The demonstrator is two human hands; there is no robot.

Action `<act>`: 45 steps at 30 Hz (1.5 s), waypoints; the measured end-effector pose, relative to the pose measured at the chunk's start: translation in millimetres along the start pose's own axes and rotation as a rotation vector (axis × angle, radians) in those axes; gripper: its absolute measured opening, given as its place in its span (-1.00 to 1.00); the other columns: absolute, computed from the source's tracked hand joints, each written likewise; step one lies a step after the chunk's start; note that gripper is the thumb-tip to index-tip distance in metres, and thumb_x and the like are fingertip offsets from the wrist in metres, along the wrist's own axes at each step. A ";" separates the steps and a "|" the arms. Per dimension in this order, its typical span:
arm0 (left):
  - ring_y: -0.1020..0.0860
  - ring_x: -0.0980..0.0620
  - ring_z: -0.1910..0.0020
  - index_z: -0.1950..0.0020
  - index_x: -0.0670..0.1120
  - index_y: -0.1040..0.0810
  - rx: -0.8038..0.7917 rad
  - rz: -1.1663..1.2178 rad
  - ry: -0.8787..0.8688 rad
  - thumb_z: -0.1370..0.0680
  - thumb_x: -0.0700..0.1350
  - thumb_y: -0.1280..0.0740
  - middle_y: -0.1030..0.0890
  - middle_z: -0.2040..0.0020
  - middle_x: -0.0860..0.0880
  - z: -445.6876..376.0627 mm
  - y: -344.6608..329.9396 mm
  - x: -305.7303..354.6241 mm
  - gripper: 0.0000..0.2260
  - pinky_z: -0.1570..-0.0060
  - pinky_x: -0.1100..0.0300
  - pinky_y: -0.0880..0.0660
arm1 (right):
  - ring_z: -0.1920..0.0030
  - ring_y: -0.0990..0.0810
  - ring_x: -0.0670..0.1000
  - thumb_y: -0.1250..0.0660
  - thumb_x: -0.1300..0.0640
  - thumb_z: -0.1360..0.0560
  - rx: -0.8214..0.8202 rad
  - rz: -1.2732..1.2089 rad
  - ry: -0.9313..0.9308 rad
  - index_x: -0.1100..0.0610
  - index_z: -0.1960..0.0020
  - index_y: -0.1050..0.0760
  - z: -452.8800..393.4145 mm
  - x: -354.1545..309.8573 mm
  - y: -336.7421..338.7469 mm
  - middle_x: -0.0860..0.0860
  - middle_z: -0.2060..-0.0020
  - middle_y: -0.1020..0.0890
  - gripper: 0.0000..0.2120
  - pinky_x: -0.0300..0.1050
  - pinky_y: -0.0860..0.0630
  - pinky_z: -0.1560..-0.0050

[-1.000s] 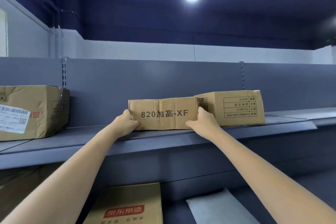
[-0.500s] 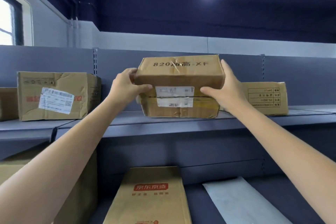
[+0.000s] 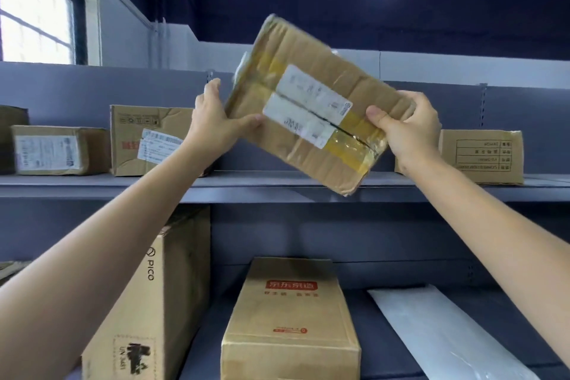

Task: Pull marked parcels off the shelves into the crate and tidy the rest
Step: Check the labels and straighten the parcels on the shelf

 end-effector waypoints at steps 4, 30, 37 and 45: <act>-0.28 -0.07 -0.40 -0.52 -0.02 0.04 -0.154 0.264 0.241 -0.38 0.20 -0.42 -0.25 -0.45 -0.06 22.7 -16.2 -16.3 -0.10 -0.34 -0.10 -0.30 | 0.13 -0.59 -0.05 -0.53 0.13 -0.31 -0.015 -0.334 -0.190 0.09 0.04 -0.44 11.6 12.4 -12.9 -0.07 0.18 -0.58 -0.67 -0.23 -0.53 0.19; -0.57 -0.06 -0.07 -0.29 -0.03 -0.40 -0.210 0.110 -0.036 -0.54 -0.18 -0.30 -0.59 -0.08 -0.03 43.8 3.9 25.0 -0.67 -0.18 -0.10 -0.48 | -0.04 -0.58 0.08 -0.45 0.06 -0.37 -0.523 -0.431 -0.471 0.12 -0.33 -0.28 57.5 12.7 -67.8 0.04 -0.06 -0.59 -0.40 0.11 -0.56 0.03; -0.37 -0.06 -0.34 -0.44 -0.04 -0.22 -0.102 -0.065 -0.065 -0.49 0.02 -0.37 -0.41 -0.37 -0.04 36.9 1.3 23.3 -0.41 -0.30 -0.01 -0.33 | 0.05 -0.55 0.02 -0.43 0.15 -0.39 -0.306 -0.573 -0.468 -0.03 -0.43 -0.06 46.4 26.8 -45.2 0.04 -0.10 -0.51 -0.24 0.07 -0.57 0.18; -0.39 -0.07 -0.31 -0.45 0.11 -0.06 -0.316 0.314 0.256 -0.46 0.10 -0.37 -0.36 -0.38 0.04 54.9 -41.7 3.7 -0.32 -0.19 -0.19 -0.39 | -0.08 -0.53 0.14 -0.43 -0.01 -0.39 -0.059 -0.934 -0.628 0.03 -0.19 -0.29 51.1 36.7 -44.5 0.13 -0.11 -0.49 -0.53 0.25 -0.59 0.11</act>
Point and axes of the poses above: each hand's wrist, its own z-axis away from the middle knuckle, its own y-axis out of the back of the hand, x = y × z, the point moved 9 cm from there along -z, towards the middle knuckle
